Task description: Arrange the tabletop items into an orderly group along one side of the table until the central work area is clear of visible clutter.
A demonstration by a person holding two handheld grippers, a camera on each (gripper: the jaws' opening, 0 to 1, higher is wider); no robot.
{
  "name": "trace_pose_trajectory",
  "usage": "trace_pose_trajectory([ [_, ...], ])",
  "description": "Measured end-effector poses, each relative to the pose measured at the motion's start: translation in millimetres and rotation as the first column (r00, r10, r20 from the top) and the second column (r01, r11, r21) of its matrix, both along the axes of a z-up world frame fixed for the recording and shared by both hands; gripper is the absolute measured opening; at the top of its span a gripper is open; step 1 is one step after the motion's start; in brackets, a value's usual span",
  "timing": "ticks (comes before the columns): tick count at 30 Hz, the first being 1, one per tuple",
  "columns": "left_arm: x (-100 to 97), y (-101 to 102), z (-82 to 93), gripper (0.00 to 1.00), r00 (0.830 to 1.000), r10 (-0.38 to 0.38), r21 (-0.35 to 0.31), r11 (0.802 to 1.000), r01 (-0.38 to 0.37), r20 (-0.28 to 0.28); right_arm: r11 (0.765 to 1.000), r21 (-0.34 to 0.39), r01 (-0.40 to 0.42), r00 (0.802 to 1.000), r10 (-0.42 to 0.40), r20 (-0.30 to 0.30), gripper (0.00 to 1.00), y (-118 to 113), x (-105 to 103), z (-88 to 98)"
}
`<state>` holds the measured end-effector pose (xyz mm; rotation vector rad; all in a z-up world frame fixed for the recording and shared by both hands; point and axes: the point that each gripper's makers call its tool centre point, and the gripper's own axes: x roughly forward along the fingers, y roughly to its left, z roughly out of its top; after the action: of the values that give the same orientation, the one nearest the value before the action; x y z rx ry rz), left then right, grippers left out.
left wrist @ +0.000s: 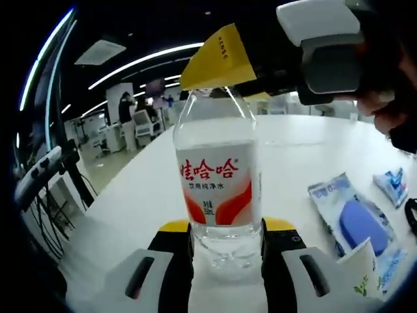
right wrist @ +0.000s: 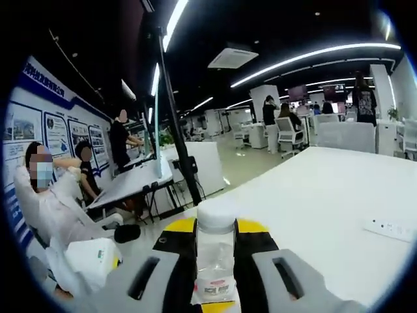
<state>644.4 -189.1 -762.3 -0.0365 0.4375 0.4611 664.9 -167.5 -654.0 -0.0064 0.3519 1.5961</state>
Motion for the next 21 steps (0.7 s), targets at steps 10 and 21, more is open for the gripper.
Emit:
trace_pose_trajectory([
  [10,-2.6,0,-4.2,0.36,1.000,0.006,-0.011,1.000,-0.006,-0.001,1.000,-0.004,-0.031,0.999,0.031,0.019,0.16,-3,-9,-2.4],
  [21,-3.8,-4,-5.2,0.36,1.000,-0.017,-0.019,1.000,0.018,0.019,0.996,0.008,-0.086,0.993,0.085,0.078,0.16,-9,-18,-1.3],
])
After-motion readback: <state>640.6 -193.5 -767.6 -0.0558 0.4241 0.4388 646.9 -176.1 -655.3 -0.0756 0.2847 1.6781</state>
